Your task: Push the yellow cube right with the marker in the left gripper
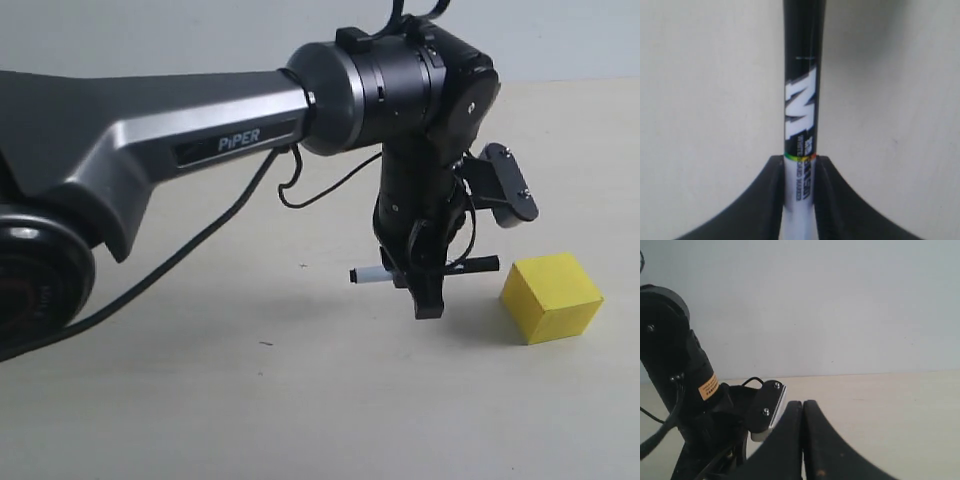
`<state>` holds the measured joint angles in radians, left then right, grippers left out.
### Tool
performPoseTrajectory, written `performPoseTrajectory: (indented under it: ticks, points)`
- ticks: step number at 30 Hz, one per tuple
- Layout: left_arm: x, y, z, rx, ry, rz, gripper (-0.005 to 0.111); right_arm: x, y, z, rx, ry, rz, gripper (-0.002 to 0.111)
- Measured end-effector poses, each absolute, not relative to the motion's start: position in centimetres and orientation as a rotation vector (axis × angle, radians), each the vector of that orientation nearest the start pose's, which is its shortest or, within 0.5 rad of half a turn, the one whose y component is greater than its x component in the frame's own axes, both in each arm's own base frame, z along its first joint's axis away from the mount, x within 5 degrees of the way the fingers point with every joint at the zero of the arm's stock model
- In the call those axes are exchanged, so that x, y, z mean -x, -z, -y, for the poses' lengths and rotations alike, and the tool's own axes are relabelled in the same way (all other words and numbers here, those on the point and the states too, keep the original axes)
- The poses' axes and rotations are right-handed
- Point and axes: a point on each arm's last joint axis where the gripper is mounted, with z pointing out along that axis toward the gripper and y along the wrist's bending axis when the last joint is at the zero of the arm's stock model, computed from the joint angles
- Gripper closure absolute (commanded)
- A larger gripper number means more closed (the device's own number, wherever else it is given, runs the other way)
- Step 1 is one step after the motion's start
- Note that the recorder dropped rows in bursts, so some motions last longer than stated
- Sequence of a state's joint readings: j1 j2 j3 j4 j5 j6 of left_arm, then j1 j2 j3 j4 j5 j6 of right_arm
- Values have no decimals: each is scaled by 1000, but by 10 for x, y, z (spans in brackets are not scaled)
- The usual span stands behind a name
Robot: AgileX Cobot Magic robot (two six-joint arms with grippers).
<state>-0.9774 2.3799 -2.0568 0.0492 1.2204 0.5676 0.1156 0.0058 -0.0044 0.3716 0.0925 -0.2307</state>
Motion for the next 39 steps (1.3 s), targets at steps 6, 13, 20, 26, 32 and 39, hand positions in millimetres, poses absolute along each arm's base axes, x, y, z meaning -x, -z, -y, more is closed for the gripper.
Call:
performPoseTrajectory:
  ticks: [6,13,20,26,32,39]
  points:
    - [-274,-140,409,-2152,-41,-2166,107,-56,-207,-10,8,-226,-1576,108]
    - [-276,-141,421,-2054,53,-2110,107,-56,-207,-10,8,-226,-1576,108]
    - [-276,-142,425,-2028,84,-2090,107,-56,-207,-10,8,-226,-1576,108]
    - [-280,-140,412,-2069,-8,-2165,107,-56,-207,-10,8,-226,-1576,108]
    - [-276,-140,412,-2086,-1,-2192,107,-56,-207,-10,8,-226,-1576,108]
    - [-254,-140,426,-2147,42,-2141,107,-56,-207,-10,8,-226,-1576,108]
